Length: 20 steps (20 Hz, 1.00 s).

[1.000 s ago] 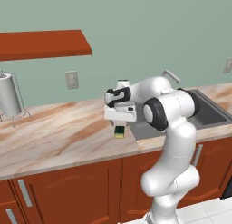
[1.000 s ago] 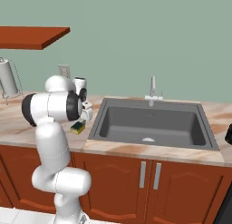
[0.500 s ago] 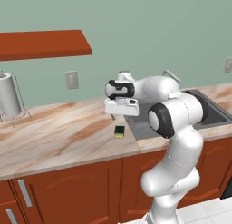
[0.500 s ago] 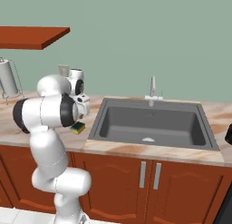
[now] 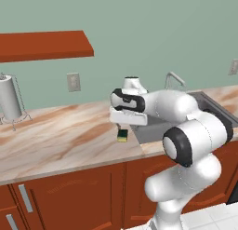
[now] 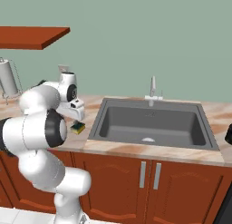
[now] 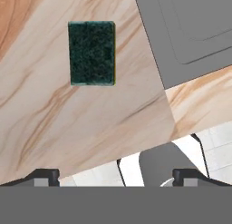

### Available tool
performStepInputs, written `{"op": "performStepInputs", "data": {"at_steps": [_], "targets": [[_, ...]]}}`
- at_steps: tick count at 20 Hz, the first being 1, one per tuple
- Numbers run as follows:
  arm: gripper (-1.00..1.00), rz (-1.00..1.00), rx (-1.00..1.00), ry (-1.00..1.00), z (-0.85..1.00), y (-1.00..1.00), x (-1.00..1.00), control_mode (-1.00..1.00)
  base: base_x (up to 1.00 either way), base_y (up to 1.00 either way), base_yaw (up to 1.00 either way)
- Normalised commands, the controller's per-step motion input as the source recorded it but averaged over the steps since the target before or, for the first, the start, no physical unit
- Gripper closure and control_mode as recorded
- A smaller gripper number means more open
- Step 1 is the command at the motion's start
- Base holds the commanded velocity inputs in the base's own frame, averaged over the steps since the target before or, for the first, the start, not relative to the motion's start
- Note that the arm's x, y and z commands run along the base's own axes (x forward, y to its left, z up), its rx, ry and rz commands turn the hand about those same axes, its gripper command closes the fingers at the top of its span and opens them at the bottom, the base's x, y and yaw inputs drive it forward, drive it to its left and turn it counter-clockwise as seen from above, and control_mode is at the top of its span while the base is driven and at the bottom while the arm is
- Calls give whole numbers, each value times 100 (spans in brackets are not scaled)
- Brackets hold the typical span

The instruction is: Restock the sink supplies by placing the sponge and soap dispenser on the counter and next to the sink. Make sure the soap dispenser is upright.

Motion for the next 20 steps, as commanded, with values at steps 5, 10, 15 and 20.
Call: {"op": "performStepInputs", "data": {"at_steps": [5,10,15,20], "targets": [[-100,-1,0,-9,24,-3,-75,-100,0,0,0],[-100,-2,0,-8,30,-11,-70,-100,0,0,0],[-100,-3,0,-9,42,-13,-55,-100,0,0,0],[-100,-3,0,-7,55,-19,-32,-100,0,0,0]]}}
